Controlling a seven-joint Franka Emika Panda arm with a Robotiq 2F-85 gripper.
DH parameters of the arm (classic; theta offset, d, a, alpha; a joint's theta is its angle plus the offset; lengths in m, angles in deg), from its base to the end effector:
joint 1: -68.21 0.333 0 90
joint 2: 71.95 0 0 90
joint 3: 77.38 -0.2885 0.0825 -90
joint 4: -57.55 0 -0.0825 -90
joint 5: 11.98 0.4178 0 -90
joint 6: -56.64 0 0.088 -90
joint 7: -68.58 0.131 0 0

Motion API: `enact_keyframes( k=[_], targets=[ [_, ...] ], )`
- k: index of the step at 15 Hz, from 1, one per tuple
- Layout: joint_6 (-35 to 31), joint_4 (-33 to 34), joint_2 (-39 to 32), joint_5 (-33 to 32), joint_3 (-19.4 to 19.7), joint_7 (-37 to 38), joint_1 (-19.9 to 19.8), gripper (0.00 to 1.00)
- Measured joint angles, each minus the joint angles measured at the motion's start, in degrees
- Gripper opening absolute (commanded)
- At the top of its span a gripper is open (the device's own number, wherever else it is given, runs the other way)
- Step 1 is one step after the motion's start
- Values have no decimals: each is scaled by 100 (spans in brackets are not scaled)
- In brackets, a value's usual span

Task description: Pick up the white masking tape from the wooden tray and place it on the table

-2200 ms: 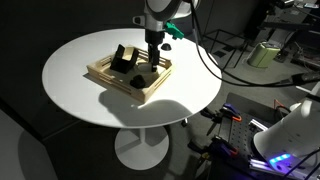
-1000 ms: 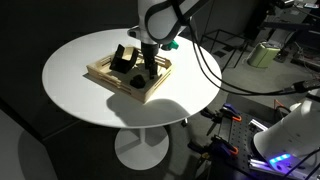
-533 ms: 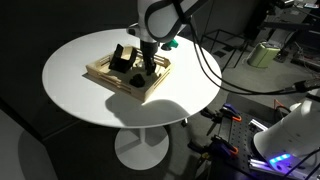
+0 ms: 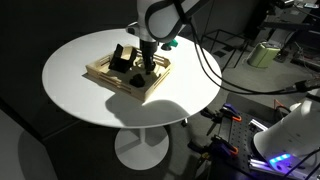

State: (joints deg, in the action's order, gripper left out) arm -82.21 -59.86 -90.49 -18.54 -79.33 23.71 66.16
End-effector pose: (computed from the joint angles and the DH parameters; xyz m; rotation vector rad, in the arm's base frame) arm 0.6144 -0.0031 0.2112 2.7793 1.2808 0.0332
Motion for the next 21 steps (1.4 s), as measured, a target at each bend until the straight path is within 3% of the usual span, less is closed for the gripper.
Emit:
enact_keyframes(
  k=[9, 21],
  targets=[
    [-164, -145, 654, -396, 0, 546, 134, 7],
    [390, -409, 1809, -296, 258, 2353, 65, 6]
  ],
)
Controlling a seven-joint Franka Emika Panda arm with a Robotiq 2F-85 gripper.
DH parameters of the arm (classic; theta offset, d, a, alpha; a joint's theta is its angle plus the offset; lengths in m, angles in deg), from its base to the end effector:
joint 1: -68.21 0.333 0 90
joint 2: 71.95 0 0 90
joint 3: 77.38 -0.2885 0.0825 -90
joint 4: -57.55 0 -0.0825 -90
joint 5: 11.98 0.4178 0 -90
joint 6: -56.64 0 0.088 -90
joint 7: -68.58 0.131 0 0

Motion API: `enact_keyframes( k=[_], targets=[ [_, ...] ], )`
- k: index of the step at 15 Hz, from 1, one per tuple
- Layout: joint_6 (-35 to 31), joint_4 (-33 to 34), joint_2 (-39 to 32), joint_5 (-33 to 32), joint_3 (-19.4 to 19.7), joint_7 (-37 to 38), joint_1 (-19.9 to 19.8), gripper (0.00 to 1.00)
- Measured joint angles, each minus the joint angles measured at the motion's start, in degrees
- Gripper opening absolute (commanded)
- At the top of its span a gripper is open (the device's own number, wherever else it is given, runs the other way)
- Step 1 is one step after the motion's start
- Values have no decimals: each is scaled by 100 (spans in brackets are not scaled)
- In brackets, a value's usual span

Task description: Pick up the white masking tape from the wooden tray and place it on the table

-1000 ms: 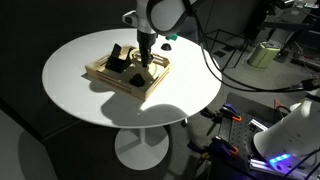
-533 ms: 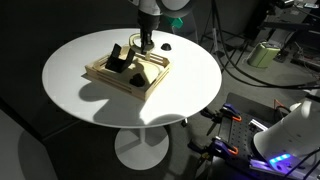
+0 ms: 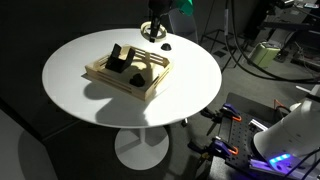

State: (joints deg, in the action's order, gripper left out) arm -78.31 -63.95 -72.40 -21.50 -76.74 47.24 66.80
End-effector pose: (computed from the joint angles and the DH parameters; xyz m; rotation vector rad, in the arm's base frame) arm 0.5978 -0.0264 0.3623 2.8826 0.6459 0.2899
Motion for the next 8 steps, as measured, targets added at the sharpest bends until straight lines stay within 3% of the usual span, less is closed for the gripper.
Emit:
enact_keyframes(
  k=[8],
  targets=[
    [135, -165, 59, 1398, 356, 286, -235, 6]
  ],
)
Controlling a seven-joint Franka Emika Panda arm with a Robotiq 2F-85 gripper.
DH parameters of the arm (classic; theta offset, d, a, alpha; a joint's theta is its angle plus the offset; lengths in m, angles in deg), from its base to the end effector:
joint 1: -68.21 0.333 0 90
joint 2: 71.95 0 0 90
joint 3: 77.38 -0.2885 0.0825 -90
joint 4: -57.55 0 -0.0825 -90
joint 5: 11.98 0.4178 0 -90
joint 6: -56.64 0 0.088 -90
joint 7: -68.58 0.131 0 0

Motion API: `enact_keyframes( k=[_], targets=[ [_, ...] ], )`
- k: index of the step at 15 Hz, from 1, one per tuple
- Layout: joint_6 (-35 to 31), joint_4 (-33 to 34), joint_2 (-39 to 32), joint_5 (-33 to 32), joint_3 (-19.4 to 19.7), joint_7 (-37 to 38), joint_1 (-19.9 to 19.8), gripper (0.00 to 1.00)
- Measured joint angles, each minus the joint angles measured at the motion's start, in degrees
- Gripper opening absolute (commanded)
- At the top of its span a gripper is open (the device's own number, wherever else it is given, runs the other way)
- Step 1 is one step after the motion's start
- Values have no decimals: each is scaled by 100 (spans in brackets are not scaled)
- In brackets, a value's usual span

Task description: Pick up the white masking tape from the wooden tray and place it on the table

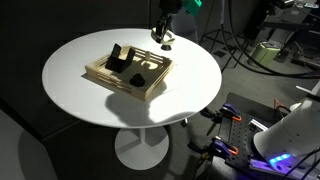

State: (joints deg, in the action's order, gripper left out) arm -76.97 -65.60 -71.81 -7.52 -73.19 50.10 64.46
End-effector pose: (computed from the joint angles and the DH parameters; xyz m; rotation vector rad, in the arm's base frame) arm 0.5825 -0.0786 0.3508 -3.1023 -0.2104 -0.3026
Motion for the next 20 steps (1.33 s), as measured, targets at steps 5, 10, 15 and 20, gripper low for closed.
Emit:
enact_keyframes(
  k=[5, 10, 15, 20],
  targets=[
    [-34, -355, 0, 464, 250, 127, -242, 6],
    [-152, -695, 3, 635, 489, 176, -483, 6],
    [-301, -903, 3, 745, 601, 197, -578, 6],
    [-630, -1146, -7, 811, 682, 197, -630, 6]
  ],
)
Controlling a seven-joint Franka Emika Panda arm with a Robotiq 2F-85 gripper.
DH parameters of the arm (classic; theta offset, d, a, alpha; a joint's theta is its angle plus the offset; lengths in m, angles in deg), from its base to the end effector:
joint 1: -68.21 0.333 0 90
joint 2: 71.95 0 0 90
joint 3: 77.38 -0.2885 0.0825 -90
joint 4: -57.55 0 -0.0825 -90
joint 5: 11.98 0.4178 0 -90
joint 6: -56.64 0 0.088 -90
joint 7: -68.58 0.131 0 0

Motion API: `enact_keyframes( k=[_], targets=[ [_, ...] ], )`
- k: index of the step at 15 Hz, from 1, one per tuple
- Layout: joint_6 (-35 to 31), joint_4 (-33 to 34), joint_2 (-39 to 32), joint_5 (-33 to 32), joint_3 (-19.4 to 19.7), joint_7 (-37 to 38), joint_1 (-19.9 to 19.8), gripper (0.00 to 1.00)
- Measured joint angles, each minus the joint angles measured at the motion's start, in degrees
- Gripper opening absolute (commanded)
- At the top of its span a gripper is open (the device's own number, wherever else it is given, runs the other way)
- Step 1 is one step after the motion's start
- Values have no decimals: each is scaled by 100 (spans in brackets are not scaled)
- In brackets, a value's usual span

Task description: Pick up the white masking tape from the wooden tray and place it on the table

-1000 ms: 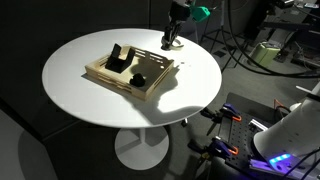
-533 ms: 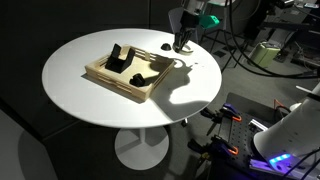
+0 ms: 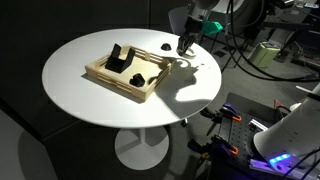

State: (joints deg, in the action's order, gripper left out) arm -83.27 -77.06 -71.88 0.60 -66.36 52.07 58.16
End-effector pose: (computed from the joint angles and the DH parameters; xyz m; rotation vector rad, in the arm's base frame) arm 0.5033 -0.1899 0.2654 -3.0014 0.3638 -0.2066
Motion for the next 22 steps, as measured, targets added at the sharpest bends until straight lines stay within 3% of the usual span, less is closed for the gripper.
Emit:
enact_keyframes(
  k=[6, 7, 9, 14, 16, 22],
  targets=[
    [-95, -114, -86, 74, 199, -23, -233, 6],
    [-95, -120, -107, 101, 225, -31, -268, 45],
    [-96, -130, -144, 149, 260, -50, -325, 56],
    [-96, -131, -174, 151, 303, -55, -374, 95],
    [-96, -131, -173, 151, 301, -66, -374, 100],
    [-192, -128, 64, 84, 163, -175, -246, 100]
  ],
)
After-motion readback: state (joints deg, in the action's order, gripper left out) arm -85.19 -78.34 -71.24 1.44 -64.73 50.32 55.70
